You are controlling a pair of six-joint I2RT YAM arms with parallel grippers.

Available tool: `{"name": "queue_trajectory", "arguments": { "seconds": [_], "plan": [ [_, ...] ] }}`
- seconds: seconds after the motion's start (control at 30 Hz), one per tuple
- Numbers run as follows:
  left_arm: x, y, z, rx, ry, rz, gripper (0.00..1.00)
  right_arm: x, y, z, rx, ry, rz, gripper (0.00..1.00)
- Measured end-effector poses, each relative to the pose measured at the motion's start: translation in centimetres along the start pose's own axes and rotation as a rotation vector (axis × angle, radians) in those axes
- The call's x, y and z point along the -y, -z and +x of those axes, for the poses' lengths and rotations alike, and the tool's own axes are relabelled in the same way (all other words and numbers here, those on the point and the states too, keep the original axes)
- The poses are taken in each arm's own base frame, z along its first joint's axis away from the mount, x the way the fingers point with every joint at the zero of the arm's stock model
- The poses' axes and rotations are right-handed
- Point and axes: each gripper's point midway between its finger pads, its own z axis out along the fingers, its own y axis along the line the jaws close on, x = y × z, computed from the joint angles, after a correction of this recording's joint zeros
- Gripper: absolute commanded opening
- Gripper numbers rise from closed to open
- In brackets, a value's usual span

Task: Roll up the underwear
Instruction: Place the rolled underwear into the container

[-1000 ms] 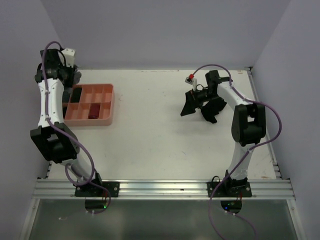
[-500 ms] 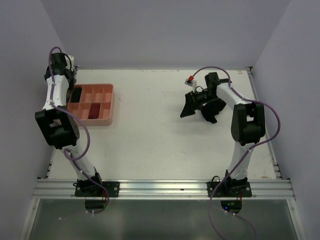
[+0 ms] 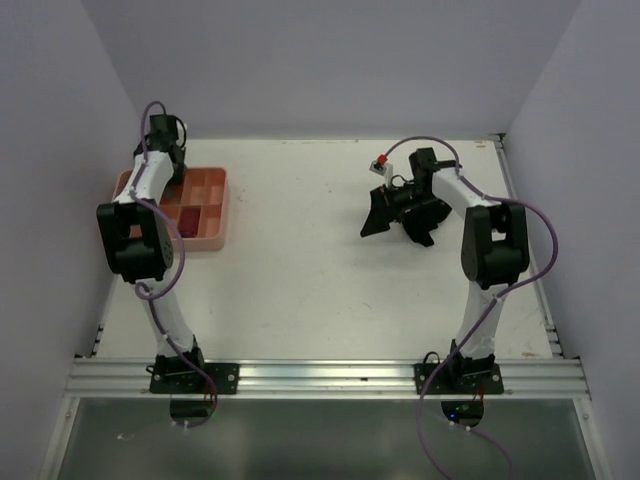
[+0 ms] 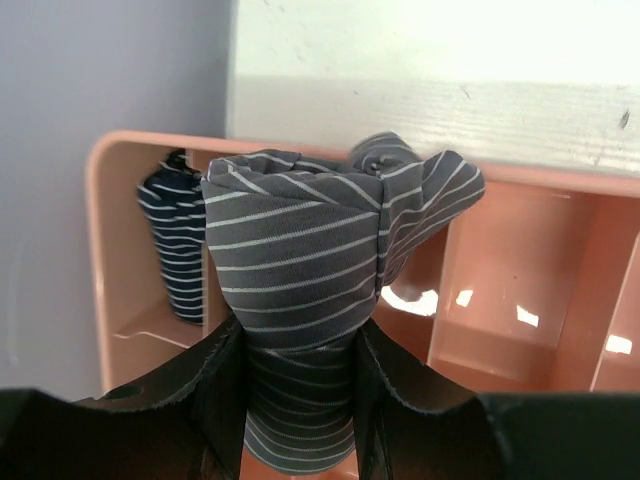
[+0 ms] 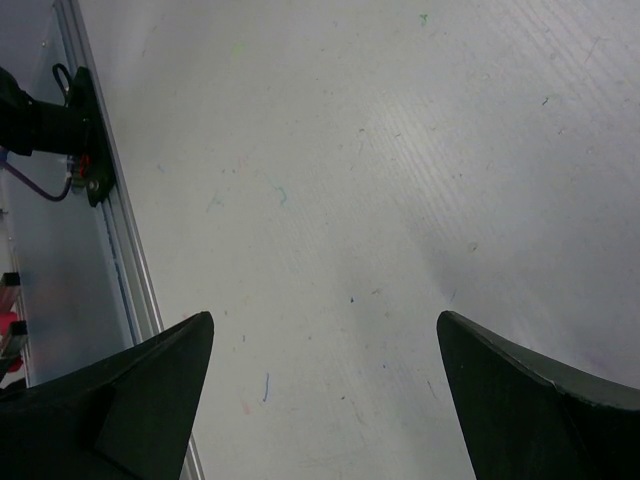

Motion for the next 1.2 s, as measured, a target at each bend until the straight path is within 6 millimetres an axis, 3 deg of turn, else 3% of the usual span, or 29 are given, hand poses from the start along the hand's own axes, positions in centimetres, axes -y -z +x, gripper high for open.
{"name": "queue_trajectory", "arguments": {
  "seconds": [0.27,0.53,0.93,1.2],
  "plan": [
    [2.4,-2.4,4.0,-0.096,-0.010,0.021,0.00,0.4,0.2,0.5,0.002,-0.023,0.002,0.99],
    [2.7,-2.5,3.9,-0.084,0.001,0.048,0.00,0.6,0.5,0.5,0.008,-0.025,0.003,0.99],
    [2.3,-3.6,1.9,0.004,0.135,0.282,0.00,0.6,0.2,1.5,-0.008,-0.046,-0.013,0.99],
    [2.4,-3.7,1.7,0.016,0.112,0.302,0.00,0.6,-0.1,1.9,-0.016,-0.072,-0.038,0.99]
  ]
}}
